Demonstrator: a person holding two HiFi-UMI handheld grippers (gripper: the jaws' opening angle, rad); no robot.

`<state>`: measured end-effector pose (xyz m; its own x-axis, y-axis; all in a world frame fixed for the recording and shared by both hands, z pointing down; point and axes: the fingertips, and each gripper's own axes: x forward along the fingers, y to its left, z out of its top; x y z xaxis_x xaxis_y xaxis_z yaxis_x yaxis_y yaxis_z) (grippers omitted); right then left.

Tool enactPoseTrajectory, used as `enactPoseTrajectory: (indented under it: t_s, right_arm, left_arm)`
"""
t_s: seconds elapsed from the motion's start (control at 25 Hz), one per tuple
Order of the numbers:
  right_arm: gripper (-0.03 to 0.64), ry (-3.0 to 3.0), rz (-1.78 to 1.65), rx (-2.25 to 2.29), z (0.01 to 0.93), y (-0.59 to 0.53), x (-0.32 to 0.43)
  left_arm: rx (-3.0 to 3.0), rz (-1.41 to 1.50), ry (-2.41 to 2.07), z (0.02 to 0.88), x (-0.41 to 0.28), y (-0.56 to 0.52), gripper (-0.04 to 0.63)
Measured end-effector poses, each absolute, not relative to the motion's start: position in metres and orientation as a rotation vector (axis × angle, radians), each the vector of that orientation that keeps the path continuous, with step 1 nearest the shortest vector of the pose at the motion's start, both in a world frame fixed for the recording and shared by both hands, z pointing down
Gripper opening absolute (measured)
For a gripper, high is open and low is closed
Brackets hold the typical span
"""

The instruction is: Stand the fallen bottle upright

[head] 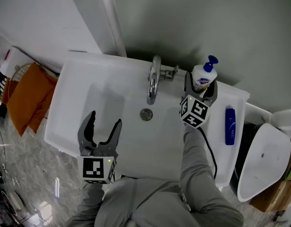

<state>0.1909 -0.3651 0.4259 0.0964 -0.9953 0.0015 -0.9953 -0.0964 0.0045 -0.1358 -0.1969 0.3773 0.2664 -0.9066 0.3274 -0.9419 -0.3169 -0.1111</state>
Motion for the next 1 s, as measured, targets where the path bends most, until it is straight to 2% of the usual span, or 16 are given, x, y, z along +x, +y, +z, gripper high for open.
enactPoseTrajectory:
  t_s: [1.0]
  right_arm:
    - [0.428, -2.109, -0.133, 2.252, 0.444, -0.348, 0.176]
  left_arm:
    - [2.438, 0.524, -1.716, 0.384, -0.121, -0.201, 0.373]
